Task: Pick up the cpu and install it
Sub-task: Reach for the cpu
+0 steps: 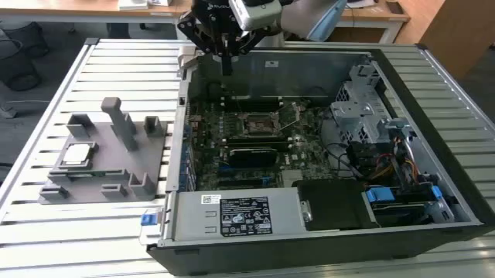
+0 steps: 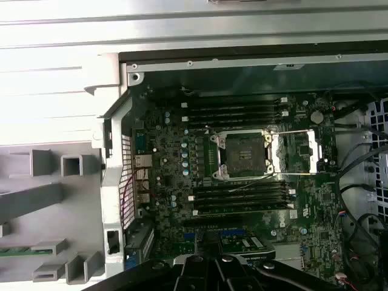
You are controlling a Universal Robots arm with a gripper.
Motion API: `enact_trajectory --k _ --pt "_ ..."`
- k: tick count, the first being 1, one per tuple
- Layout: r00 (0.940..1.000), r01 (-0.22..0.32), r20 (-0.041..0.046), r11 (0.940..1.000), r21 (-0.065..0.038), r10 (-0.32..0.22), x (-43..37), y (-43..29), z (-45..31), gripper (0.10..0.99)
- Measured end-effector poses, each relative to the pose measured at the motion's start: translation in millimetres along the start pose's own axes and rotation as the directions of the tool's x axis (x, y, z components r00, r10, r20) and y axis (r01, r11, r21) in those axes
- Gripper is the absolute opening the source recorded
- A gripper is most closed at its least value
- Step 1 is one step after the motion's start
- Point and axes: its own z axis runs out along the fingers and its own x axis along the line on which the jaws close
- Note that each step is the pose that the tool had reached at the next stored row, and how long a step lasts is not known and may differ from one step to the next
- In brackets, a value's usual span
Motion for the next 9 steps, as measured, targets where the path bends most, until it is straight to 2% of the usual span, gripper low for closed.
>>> enact_trajectory --k 9 --pt "1.0 0.0 0.0 1.0 0.0 0.0 1.4 -0.1 -0.1 0.106"
